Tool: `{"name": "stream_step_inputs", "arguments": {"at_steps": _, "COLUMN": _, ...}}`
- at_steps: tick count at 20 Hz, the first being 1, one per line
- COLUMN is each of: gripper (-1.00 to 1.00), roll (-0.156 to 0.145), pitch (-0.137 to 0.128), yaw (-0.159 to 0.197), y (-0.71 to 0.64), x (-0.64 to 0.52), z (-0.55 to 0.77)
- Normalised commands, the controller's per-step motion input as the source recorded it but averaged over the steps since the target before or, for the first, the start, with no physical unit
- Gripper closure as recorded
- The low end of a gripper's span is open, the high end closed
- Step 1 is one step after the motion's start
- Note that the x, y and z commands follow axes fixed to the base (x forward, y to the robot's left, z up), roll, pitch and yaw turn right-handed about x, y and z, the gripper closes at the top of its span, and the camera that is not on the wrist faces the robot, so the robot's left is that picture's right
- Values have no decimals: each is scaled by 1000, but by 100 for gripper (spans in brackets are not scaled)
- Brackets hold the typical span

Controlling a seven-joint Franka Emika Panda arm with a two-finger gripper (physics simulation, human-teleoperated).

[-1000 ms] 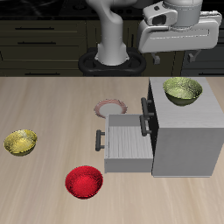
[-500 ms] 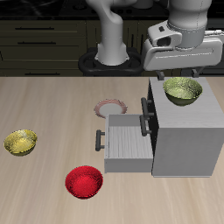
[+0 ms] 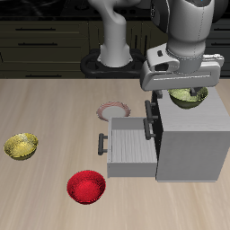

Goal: Place the green bowl in the bottom drawer of the white cabinet and close the drawer

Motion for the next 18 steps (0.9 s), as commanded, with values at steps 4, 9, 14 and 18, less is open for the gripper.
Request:
{"name": "stream_step_inputs", "arguments": {"at_steps": 4, "gripper": -100, "roll": 10, "pitch": 88, "yaw": -21, "y": -5, "x": -18, "z": -351}}
{"name": "stream_step_inputs", "arguments": {"at_steps": 9, "gripper": 100, "roll": 145, "pitch": 165, "yaw": -156, "y": 154, "x": -115, "z": -659}}
{"name": "stream_step_inputs", "arguments": {"at_steps": 14, "gripper": 100, "roll": 47, "pitch": 13, "yaw": 22, "y": 153, "x": -138, "z": -271}}
{"name": "stream_step_inputs", "arguments": {"at_steps": 18, "gripper": 100, "roll": -4, "pitch": -16, "yaw": -17, "y": -62, "x": -67, "z": 39}}
